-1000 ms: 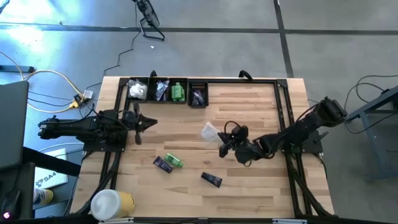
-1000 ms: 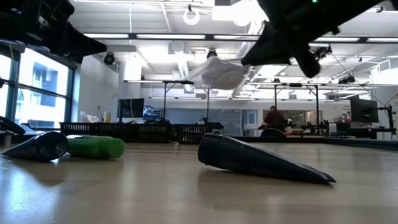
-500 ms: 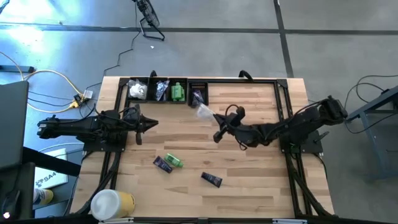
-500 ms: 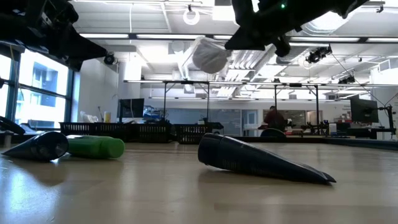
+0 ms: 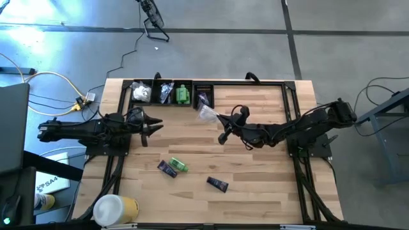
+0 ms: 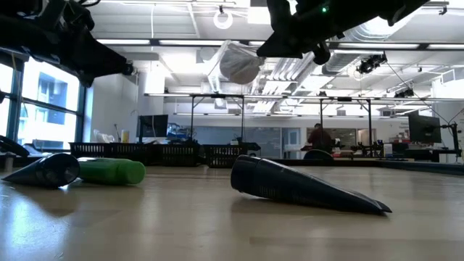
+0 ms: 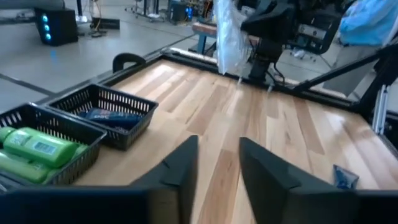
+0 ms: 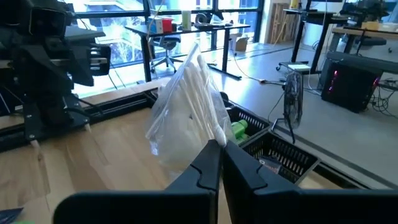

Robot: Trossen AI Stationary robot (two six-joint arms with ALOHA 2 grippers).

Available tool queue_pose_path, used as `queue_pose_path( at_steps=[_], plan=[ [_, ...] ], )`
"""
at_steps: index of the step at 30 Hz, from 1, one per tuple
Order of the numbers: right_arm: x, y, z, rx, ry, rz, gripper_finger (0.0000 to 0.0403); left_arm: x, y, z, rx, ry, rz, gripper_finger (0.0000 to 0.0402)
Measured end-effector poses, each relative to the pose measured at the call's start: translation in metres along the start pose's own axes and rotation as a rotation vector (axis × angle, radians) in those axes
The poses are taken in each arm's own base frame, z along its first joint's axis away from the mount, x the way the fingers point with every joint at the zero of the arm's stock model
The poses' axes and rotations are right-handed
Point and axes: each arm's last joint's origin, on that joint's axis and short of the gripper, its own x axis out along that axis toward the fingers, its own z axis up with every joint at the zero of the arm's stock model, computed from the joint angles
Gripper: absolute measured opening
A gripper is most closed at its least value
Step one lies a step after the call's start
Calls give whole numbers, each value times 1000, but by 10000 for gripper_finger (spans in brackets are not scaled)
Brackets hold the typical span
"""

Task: Pick & Place Travel size toiletries
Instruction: Put the cotton pack into the left black bin

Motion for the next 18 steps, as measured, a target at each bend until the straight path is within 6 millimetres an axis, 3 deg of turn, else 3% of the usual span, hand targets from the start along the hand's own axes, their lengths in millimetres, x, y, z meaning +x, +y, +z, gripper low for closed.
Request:
queue_pose_path(
  at_steps=[10, 18],
  plan=[
    [0, 0, 0, -22, -1, 8, 3, 16, -5, 6, 7, -45, -13, 246],
    [0, 1, 0, -23, 3, 34, 3, 33, -10, 6, -6, -58, -18, 271]
  ],
)
